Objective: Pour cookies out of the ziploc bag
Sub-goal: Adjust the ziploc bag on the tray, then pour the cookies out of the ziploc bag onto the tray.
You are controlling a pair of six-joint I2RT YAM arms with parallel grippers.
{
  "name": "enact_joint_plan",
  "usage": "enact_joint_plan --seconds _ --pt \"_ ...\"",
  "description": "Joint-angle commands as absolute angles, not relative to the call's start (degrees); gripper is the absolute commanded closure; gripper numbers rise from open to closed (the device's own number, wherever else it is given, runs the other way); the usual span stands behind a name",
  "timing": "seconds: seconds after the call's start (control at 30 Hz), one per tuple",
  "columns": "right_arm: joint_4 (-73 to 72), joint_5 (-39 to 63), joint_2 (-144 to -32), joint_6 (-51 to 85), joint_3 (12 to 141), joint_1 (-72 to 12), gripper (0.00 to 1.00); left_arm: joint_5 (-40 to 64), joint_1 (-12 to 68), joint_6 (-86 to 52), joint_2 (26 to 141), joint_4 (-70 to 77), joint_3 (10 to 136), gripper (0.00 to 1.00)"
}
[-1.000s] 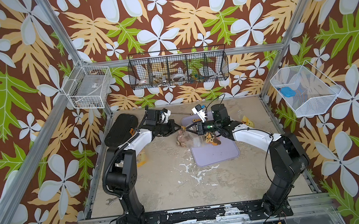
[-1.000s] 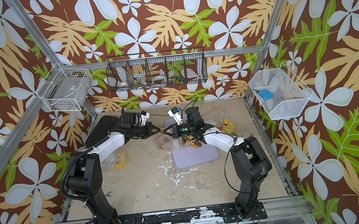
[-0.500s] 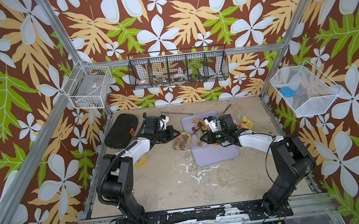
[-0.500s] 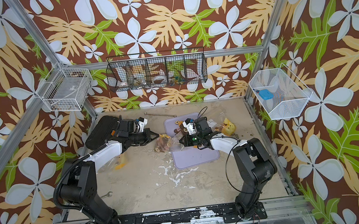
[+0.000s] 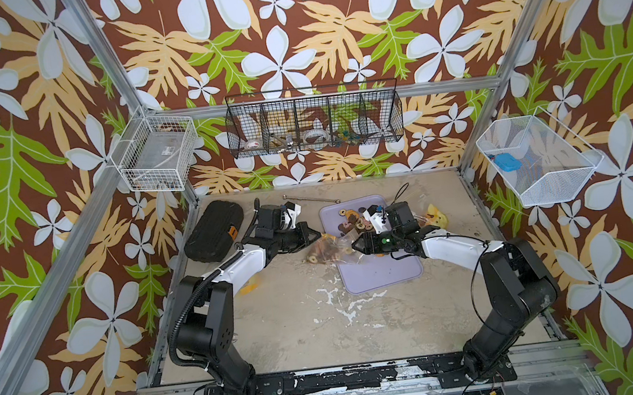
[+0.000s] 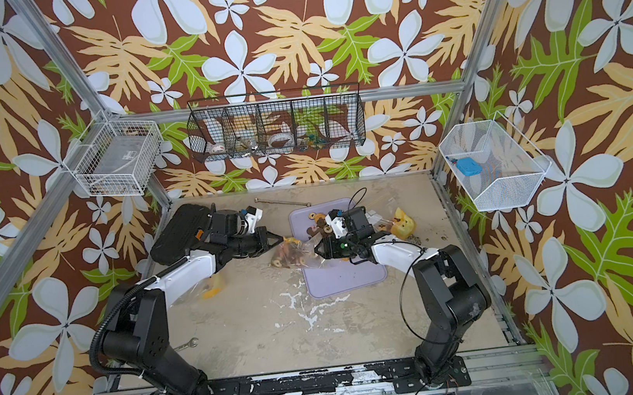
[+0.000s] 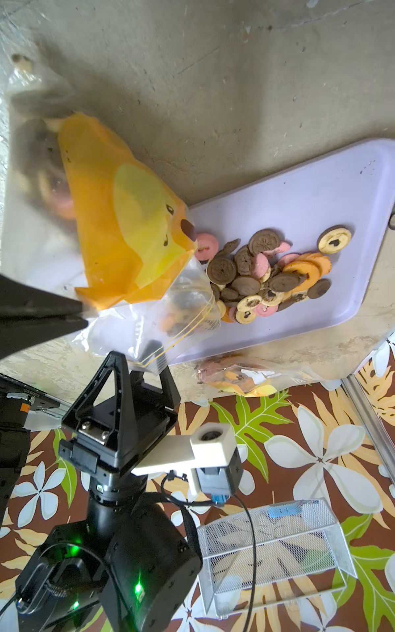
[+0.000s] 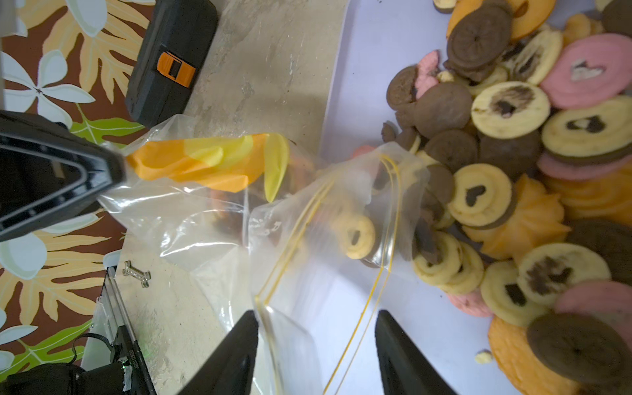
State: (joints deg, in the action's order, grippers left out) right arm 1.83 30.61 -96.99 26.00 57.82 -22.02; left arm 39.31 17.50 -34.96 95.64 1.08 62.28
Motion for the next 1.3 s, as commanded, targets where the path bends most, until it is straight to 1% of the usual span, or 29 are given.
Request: enact_joint_plan --seconds 0.0,0.03,0.07,0.13,0.2,0.33,0.5,0.57,0.63,0.67,0.7,0.9,1.03,1.13,1.27 --pt "3.71 29.63 -98.01 24.78 58.36 -21.75 0.51 40.94 17.94 -36.17 94.81 1.94 64.03 1.00" --pt "3.36 30.39 -98.38 25.02 58.23 -21.70 0.54 41.31 18.05 -36.24 94.93 1.36 64.66 1.00" --pt "2.94 31.06 -98.67 25.35 58.13 -21.64 0.56 41.54 18.10 -36.18 95.29 0.78 65.14 1.00" --pt "2.33 31.50 -98.92 25.99 57.80 -21.65 0.57 41.88 18.37 -35.91 95.91 0.14 65.81 1.00" --pt "2.28 30.67 -98.63 26.28 57.54 -21.64 0.55 41.88 18.63 -35.69 96.13 -0.54 66.67 1.00" --pt "3.81 27.77 -97.57 25.23 57.31 -21.70 0.46 41.76 19.71 -35.75 96.40 -1.51 68.95 1.00" --pt "4.74 26.28 -96.25 24.61 56.80 -21.44 0.31 41.02 21.41 -35.51 99.15 -3.43 72.27 1.00" --pt "4.48 24.60 -94.09 24.54 55.65 -21.44 0.20 39.57 21.97 -35.58 99.09 -3.26 72.50 1.00" --pt "4.81 22.76 -92.14 23.98 54.94 -21.38 0.07 39.63 21.97 -35.40 100.43 -3.67 73.39 1.00" --pt "5.36 22.00 -91.13 23.41 54.78 -21.39 0.03 40.07 21.98 -35.29 101.32 -4.20 73.98 1.00" --pt "5.75 21.46 -90.17 22.98 54.66 -21.43 0.00 40.27 22.02 -35.35 101.71 -4.24 74.25 1.00" --pt "5.36 20.69 -81.84 21.06 51.64 -21.38 0.00 39.28 22.33 -36.20 100.97 -4.33 74.79 1.00" --pt "3.43 23.85 -77.28 19.56 49.11 -21.39 0.00 38.55 22.59 -36.40 100.47 -3.99 74.63 1.00" --pt "0.75 27.80 -75.90 18.92 47.86 -22.08 0.00 39.36 22.67 -36.35 102.16 -4.57 74.99 1.00" --pt "-2.04 25.63 -75.65 18.31 48.12 -26.15 0.00 38.94 23.16 -36.52 101.57 -4.38 74.60 1.00"
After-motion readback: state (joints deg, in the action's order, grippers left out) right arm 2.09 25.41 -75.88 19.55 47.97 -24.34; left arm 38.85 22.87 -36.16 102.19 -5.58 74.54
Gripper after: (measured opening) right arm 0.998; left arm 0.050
